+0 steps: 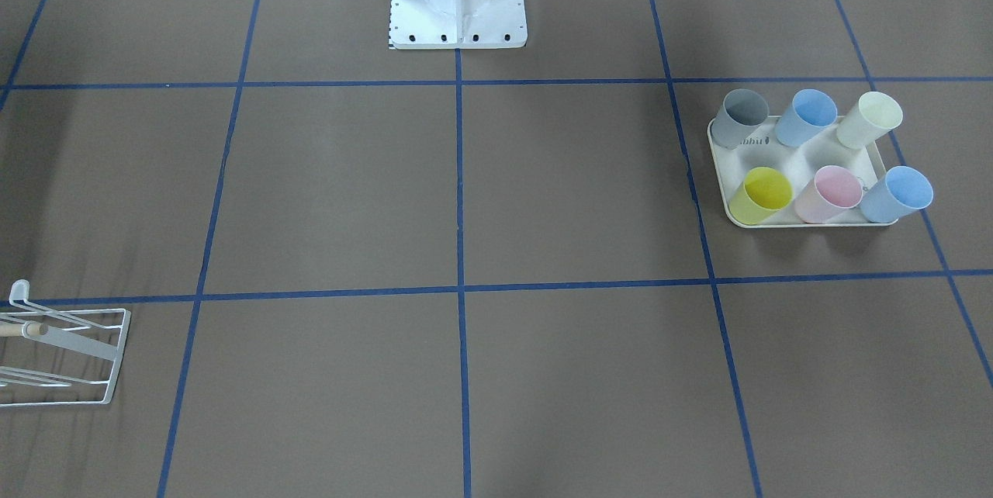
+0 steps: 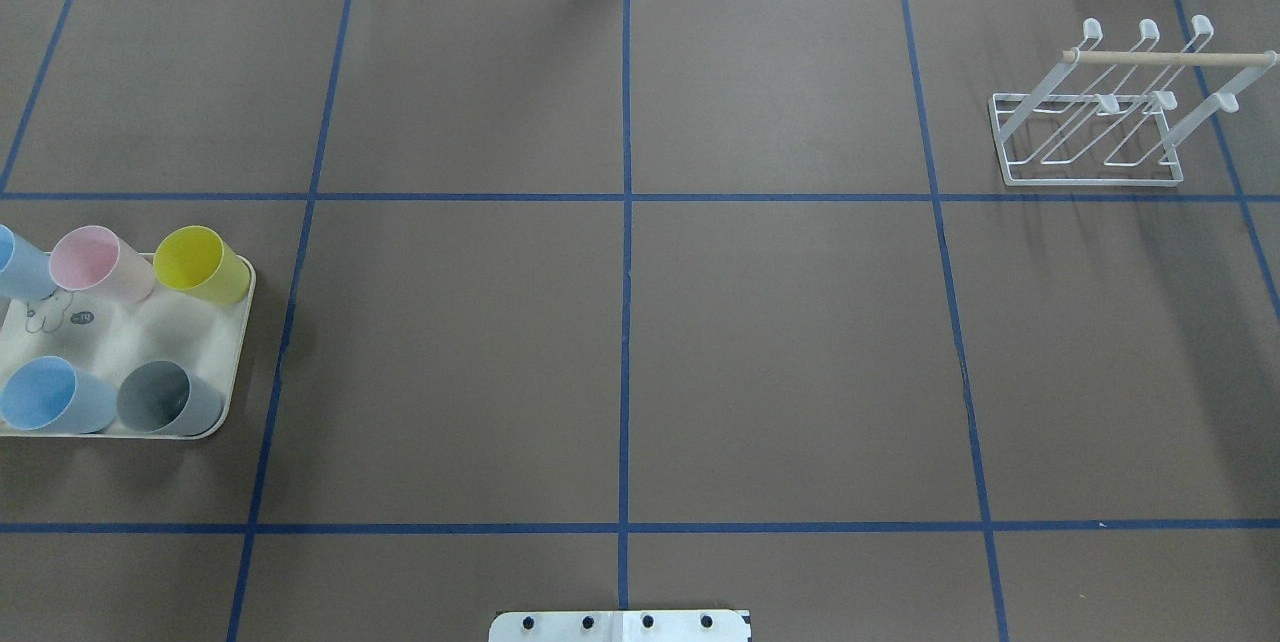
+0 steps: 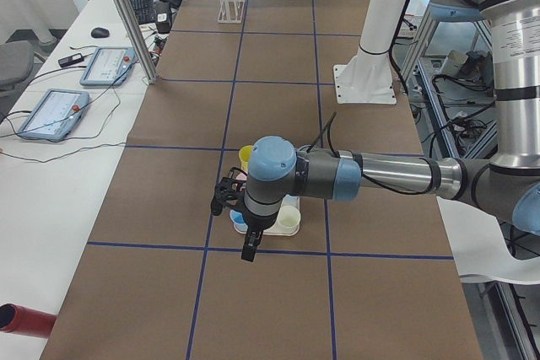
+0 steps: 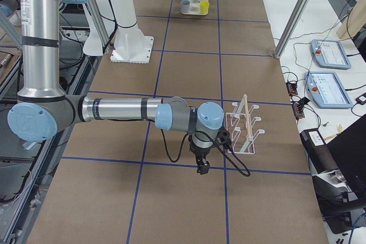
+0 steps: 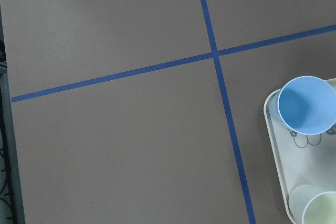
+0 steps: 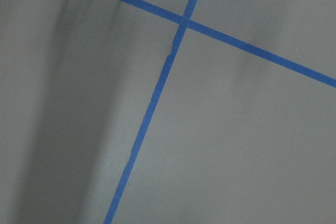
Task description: Transfer IKEA cup to right arm and place on rack
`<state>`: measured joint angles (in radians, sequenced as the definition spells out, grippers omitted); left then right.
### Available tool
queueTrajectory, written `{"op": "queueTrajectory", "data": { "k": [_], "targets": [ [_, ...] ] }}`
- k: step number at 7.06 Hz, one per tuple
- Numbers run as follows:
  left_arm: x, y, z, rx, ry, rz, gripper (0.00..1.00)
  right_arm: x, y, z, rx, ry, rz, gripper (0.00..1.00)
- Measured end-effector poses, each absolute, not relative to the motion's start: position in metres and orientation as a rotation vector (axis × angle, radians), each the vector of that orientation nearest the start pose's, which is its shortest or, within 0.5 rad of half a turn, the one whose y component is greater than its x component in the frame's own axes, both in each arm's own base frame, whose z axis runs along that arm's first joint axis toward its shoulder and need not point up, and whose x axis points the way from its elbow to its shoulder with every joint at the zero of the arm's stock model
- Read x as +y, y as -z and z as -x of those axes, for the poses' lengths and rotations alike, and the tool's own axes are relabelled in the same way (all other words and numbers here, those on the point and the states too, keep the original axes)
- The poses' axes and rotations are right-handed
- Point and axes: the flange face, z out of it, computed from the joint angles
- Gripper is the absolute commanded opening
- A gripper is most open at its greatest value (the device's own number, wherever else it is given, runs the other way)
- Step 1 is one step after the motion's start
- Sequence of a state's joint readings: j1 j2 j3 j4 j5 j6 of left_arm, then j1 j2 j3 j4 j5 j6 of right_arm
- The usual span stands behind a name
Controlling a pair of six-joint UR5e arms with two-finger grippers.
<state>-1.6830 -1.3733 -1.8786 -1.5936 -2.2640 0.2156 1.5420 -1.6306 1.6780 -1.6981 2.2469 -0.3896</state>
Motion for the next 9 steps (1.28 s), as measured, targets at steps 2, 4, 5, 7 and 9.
{"op": "queueTrajectory", "data": {
  "k": [2, 4, 5, 7, 9],
  "targets": [
    [-0.405, -0.593, 0.116, 0.66, -0.151, -0.251, 1.0, -0.463, -0.637, -0.058, -0.677, 0.386, -0.079, 1.0],
    [-0.409, -0.587, 0.116, 0.658, -0.151, -0.266, 1.0, -0.466, -0.617, -0.058, -0.669, 0.395, -0.116, 1.0],
    [-0.411, -0.584, 0.116, 0.659, -0.152, -0.276, 1.0, -0.467, -0.605, -0.057, -0.666, 0.405, -0.143, 1.0],
    [-0.418, -0.569, 0.117, 0.657, -0.164, -0.314, 1.0, -0.467, -0.587, -0.056, -0.679, 0.414, -0.182, 1.0],
    [-0.436, -0.535, 0.119, 0.64, -0.19, -0.392, 1.0, -0.465, -0.568, -0.053, -0.714, 0.42, -0.218, 1.0]
  ]
}}
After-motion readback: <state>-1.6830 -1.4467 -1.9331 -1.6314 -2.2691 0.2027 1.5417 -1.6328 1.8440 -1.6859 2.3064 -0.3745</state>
